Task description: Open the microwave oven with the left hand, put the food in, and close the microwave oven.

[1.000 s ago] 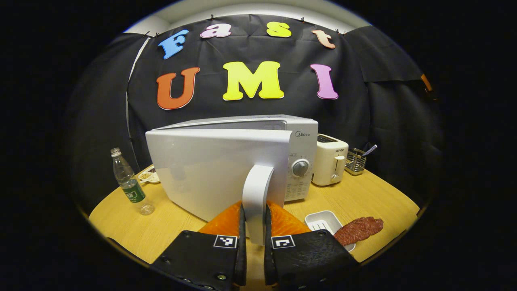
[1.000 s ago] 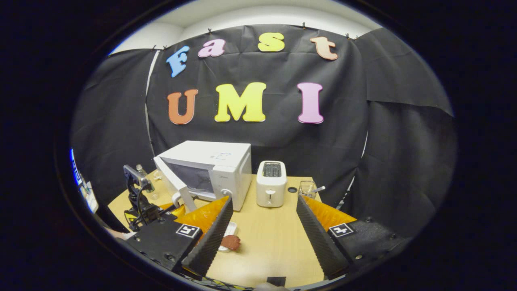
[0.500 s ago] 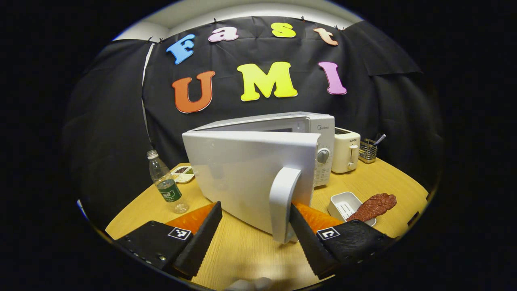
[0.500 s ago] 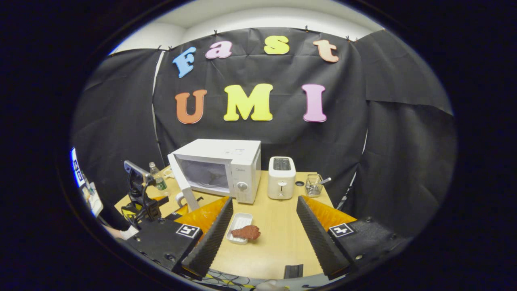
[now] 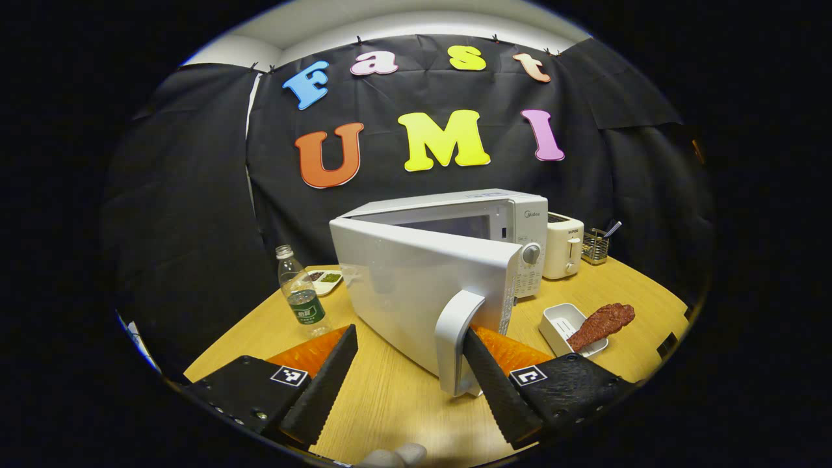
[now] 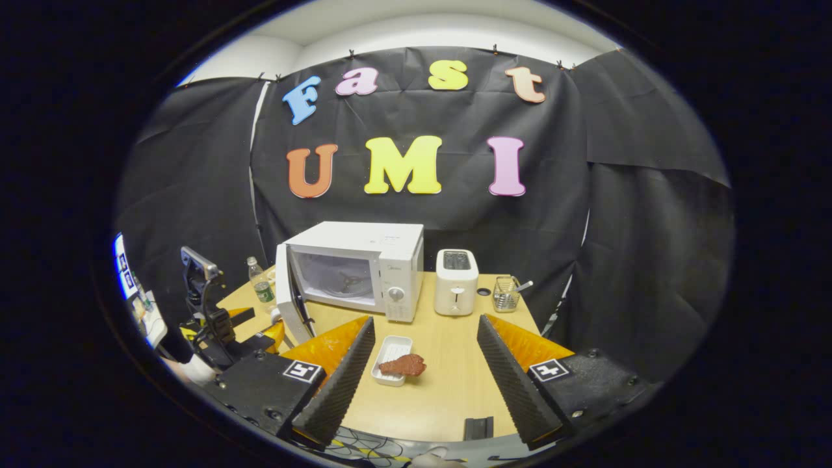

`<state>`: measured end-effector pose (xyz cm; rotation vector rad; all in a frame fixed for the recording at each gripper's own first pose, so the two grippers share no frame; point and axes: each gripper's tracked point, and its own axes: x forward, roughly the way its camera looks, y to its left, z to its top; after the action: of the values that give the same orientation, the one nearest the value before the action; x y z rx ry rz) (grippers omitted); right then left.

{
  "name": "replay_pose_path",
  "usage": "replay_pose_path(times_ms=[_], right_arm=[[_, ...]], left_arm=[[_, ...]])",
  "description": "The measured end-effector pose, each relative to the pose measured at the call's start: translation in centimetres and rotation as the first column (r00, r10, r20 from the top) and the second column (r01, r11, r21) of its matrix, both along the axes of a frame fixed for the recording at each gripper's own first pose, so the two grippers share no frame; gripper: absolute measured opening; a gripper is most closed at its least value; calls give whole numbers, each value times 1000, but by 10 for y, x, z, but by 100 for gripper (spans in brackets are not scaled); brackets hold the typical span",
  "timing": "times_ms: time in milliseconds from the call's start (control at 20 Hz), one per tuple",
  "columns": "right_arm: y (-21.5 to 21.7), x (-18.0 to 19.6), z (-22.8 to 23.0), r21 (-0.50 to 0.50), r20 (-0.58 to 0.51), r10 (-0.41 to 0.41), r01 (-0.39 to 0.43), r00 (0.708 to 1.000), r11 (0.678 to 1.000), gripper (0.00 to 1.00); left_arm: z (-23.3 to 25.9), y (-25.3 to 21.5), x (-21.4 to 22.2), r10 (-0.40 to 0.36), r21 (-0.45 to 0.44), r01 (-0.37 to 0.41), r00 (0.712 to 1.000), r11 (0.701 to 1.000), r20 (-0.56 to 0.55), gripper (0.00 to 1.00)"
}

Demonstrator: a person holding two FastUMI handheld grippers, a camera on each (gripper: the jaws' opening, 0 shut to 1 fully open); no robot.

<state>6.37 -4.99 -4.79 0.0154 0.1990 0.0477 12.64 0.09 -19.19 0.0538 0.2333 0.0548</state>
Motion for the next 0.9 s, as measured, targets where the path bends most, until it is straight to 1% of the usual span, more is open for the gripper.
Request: replay_pose_path(times_ms=[100, 150, 200, 250, 300, 350, 400, 450, 500, 550, 600, 700, 750, 800, 850, 900], right_arm=[[10, 0, -7, 5, -5, 11, -11, 1000, 1000, 100], [16, -2, -13, 9, -12, 17, -17, 1000, 1000, 91], [23, -3, -18, 15, -17, 26, -26, 1000, 1000, 100], [28, -4, -23, 18, -26, 31, -31, 999, 999, 92], [34, -5, -28, 21, -34, 37, -37, 999, 999, 100], [39, -6, -33, 24, -38, 39, -38, 999, 999, 100], [43, -6, -38, 25, -46, 39, -38, 998, 999, 91], [46, -5, -43, 29, -53, 37, -36, 998, 999, 100], [49, -4, -49, 35, -60, 36, -33, 998, 999, 91], [51, -2, -56, 43, -72, 34, -31, 997, 999, 92], [52, -1, -65, 50, -85, 32, -27, 996, 998, 100], [52, 6, -83, 63, -115, 27, -20, 993, 998, 100], [51, 11, -92, 69, -136, 25, -16, 990, 997, 91], [50, 17, -101, 81, -150, 31, -19, 988, 997, 100], [47, 24, -110, 91, -167, 30, -15, 986, 996, 100], [43, 34, -122, 104, -187, 40, -20, 982, 994, 91]], left_arm=[[-3, 23, -15, 30, 4, -30, 1000, 1000, -8, 97], [-5, 36, -22, 49, 8, -48, 999, 999, -15, 97], [-6, 49, -27, 67, 16, -67, 998, 998, -19, 97], [-8, 62, -33, 86, 23, -86, 996, 996, -23, 97], [-9, 77, -40, 106, 30, -105, 994, 994, -29, 97], [-11, 89, -45, 118, 29, -117, 992, 993, -33, 97], [-13, 98, -49, 126, 23, -125, 991, 992, -43, 97], [-15, 108, -54, 137, 23, -136, 989, 990, -49, 97], [-16, 119, -59, 149, 31, -148, 987, 989, -53, 96], [-18, 129, -64, 162, 47, -160, 985, 986, -56, 97], [-18, 139, -68, 174, 66, -170, 983, 983, -55, 96], [-19, 156, -79, 194, 86, -188, 979, 978, -64, 96], [-20, 165, -84, 207, 93, -200, 976, 975, -70, 97], [-19, 171, -90, 219, 97, -212, 973, 972, -74, 97], [-19, 177, -96, 229, 97, -221, 970, 970, -78, 96], [-18, 178, -99, 227, 86, -220, 971, 972, -80, 96]])
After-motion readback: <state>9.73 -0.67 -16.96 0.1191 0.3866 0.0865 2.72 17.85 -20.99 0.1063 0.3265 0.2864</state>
